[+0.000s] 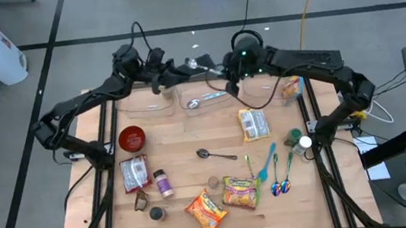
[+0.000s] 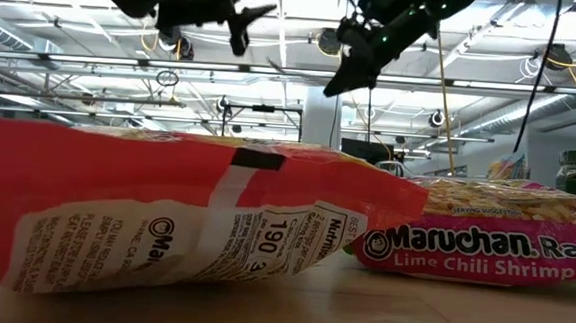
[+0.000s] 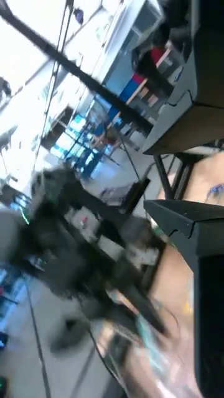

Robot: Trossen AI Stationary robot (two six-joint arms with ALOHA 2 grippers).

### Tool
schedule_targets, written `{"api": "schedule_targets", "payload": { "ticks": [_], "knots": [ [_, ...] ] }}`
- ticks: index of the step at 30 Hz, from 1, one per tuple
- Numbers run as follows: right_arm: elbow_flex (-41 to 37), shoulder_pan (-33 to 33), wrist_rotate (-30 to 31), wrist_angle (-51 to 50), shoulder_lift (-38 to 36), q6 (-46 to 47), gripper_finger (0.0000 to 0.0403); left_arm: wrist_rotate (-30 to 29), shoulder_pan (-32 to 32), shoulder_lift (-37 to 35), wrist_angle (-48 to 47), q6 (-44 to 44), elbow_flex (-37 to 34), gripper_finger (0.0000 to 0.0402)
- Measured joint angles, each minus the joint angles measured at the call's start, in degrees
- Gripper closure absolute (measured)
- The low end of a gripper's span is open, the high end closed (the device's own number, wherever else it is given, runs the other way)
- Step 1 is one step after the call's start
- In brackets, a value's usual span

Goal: Pick & Place Food Item
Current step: Put the blue patterned spoon into the middle transparent bin

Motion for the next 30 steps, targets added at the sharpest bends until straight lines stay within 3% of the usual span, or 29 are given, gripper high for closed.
{"api": "schedule_targets", "payload": {
  "ticks": [7, 13, 22, 30],
  "knots": [
    [-0.04, 0.14, -0.59, -0.04, 5.13, -2.18, 0.0383, -3.74, -0.52, -7.2, 0.3, 2.17, 0.0, 0.0268],
    [-0.04, -1.17, -4.48, -0.15, 7.63, -5.62, 0.0383, -9.53, -0.52, -11.67, 0.18, 9.87, 0.0, 0.0268],
    [2.19, -4.65, -7.48, -2.74, 7.54, -14.66, 0.0383, -21.26, -0.52, -12.23, -0.45, 12.83, 0.0, 0.0268],
    [4.7, -7.42, -9.38, -2.72, 9.32, -18.35, 0.0383, -23.53, -0.1, -11.01, -0.77, 14.57, 0.02, 0.0268]
  ]
}}
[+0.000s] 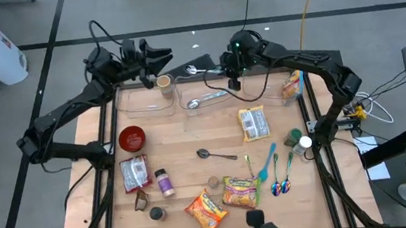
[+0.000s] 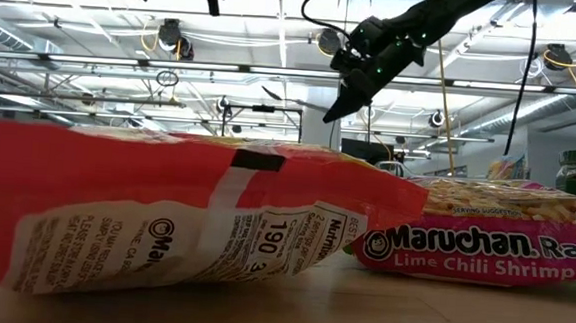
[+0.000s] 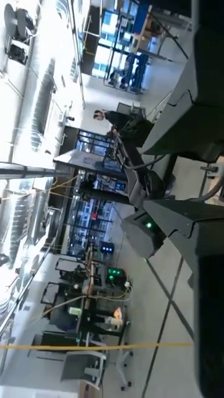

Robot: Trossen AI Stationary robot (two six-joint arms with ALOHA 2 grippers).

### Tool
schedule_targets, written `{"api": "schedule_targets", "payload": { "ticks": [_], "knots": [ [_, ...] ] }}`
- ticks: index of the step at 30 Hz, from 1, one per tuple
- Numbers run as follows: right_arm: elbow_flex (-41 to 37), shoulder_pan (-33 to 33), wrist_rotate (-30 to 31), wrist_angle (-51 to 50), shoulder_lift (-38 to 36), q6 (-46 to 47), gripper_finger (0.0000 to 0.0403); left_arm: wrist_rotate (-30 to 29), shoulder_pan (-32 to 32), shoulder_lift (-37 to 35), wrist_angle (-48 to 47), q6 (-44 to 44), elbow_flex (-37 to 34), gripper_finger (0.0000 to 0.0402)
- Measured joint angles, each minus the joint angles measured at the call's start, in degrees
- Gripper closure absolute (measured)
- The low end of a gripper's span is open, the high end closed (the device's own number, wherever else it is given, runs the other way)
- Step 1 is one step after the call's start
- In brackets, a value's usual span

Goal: Pick & Place Food Item
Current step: Put the blue patterned spoon into the middle transparent bin

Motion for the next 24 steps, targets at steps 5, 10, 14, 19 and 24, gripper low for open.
{"api": "schedule_targets", "payload": {
  "ticks": [5, 10, 14, 19, 24],
  "knots": [
    [3.05, 0.09, -0.88, -3.59, 4.49, -1.27, 0.0383, -0.96, -0.27, 0.07, -2.98, 0.28, 0.0, 0.0268],
    [6.43, 1.58, -1.01, -5.11, 8.34, -3.79, 0.0383, -0.69, -0.25, 0.07, -4.97, -0.2, 0.0, 0.0268],
    [8.66, 3.01, -0.78, -6.07, 11.11, -4.49, 0.0383, 0.39, -0.25, 0.07, -6.33, -0.23, 0.0, 0.0268],
    [10.22, 4.97, 2.8, -8.04, 14.04, -6.86, 0.0383, 0.74, -0.26, 0.07, -9.62, -0.22, 0.0, 0.0268],
    [11.06, 6.0, 4.65, -11.42, 16.97, -8.52, 0.0383, 0.74, -0.21, 0.07, -12.44, 0.24, 0.0, 0.0268]
  ]
}}
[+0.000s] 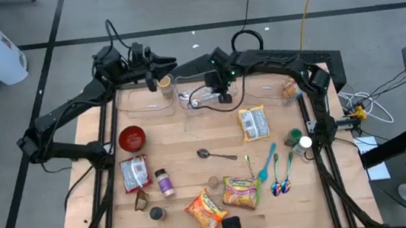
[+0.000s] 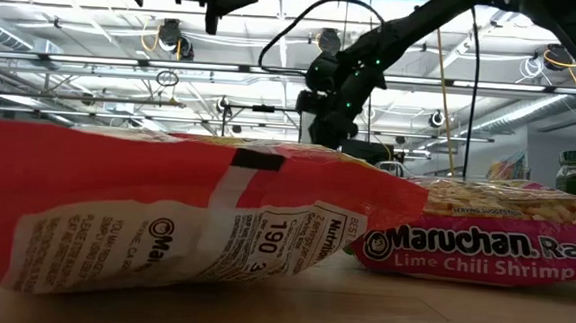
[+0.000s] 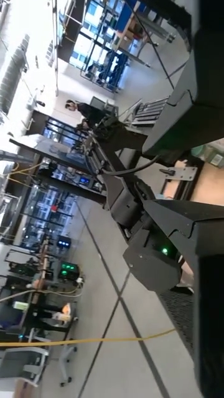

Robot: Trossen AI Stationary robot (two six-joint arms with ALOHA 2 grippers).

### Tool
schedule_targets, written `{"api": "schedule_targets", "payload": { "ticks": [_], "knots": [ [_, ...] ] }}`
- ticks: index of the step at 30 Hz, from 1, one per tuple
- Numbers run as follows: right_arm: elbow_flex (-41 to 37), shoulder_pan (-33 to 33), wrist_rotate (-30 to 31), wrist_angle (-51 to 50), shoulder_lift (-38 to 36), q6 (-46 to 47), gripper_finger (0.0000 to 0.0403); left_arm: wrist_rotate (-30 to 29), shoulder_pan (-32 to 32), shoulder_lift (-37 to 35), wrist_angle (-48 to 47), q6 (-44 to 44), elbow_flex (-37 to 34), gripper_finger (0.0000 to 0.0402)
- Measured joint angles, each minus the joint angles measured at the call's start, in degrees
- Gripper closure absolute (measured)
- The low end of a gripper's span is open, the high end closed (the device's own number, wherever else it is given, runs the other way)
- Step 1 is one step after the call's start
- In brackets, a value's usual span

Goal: Pick & Place Food Item
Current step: Put the blue patterned spoon into the middle transparent bin

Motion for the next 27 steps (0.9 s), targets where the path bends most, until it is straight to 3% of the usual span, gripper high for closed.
{"api": "schedule_targets", "payload": {
  "ticks": [9, 27],
  "knots": [
    [0.15, 0.24, 8.01, -0.53, 1.9, -0.33, 0.0383, 0.09, 0.0, 0.0, -3.07, 1.91, 0.0, 0.0268],
    [0.06, 0.87, 9.53, -0.15, 4.78, 0.07, 0.0383, 0.16, 0.09, 0.0, -6.12, 3.61, 0.0, 0.0268]
  ]
}}
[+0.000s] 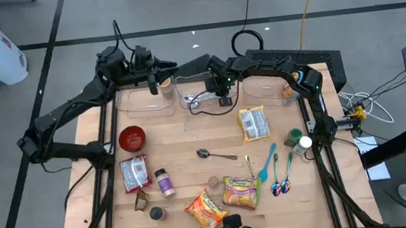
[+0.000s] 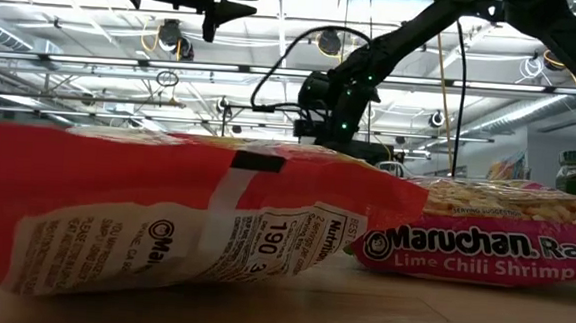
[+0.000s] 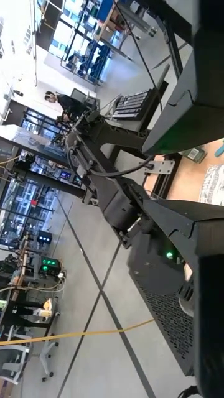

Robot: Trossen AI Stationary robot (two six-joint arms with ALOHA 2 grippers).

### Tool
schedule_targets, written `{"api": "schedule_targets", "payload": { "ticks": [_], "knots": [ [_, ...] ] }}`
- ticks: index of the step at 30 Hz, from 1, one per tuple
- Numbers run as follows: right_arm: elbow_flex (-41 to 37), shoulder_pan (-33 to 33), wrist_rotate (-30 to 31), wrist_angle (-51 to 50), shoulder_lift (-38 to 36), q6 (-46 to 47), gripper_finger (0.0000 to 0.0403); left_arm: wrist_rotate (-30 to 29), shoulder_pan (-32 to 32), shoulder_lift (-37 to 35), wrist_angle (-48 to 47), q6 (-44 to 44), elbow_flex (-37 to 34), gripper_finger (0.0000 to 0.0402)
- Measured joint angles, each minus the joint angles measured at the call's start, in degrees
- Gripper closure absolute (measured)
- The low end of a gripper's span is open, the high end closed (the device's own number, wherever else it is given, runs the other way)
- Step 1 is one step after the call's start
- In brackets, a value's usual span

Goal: Pick & Place Food Item
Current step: Put the blue patterned spoon into the middle transparent bin

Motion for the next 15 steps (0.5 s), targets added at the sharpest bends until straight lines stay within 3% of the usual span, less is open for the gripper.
{"api": "schedule_targets", "payload": {
  "ticks": [15],
  "knots": [
    [-0.08, 0.0, 0.12, -0.86, 0.85, -0.18, 0.0373, -0.01, 0.02, 0.0, -0.6, -0.01, 0.0, 0.0268]
  ]
}}
